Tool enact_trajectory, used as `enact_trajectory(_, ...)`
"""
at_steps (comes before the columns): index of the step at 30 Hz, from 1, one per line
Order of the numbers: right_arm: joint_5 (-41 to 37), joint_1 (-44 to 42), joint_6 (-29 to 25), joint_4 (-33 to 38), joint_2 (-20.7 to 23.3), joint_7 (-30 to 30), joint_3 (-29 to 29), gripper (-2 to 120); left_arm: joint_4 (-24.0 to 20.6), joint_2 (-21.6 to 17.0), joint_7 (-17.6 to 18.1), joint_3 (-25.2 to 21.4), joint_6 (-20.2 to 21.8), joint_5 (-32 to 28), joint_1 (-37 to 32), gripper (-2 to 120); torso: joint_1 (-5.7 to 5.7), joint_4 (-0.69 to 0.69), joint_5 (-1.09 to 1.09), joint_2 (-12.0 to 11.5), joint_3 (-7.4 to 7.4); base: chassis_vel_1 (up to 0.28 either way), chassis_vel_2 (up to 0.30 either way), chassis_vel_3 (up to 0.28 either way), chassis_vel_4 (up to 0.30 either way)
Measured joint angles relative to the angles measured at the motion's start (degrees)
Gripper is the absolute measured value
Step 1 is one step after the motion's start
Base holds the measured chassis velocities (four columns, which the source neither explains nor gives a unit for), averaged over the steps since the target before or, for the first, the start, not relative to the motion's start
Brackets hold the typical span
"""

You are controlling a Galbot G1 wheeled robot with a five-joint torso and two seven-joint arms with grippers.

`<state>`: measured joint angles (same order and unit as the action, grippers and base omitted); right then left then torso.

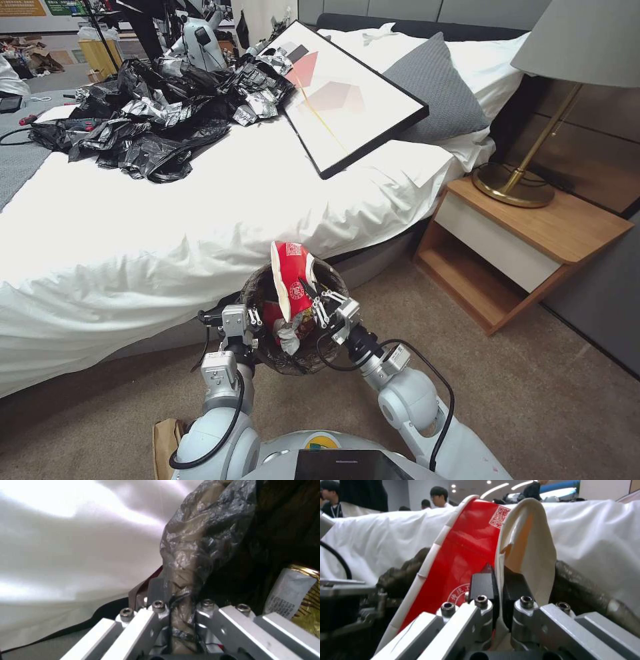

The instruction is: Pick up the trash bin, then pick up the garbage from the floor and place it into the trash bin.

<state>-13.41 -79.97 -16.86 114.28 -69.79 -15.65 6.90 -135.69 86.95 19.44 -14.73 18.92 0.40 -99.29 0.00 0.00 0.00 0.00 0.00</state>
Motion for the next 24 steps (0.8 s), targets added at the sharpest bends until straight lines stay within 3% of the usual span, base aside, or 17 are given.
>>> enact_trajectory(11, 3.09, -2.88, -0.81, -1.37, 2.01, -0.31, -0.03, 1, 0.0, 0.0, 0.0, 0.0, 0.0, 0.0, 0.0, 2, 0.0, 0.0, 0.0, 0.0, 0.0, 0.0, 0.0, 0.0, 0.0)
enact_trajectory(24, 3.67, -4.04, -1.37, -0.7, 2.85, -0.34, 0.35, 52, 0.0, 0.0, 0.0, 0.0, 0.0, 0.0, 0.0, 2, 0.0, 0.0, 0.0, 0.0, 0.0, 0.0, 0.0, 0.0, 0.0)
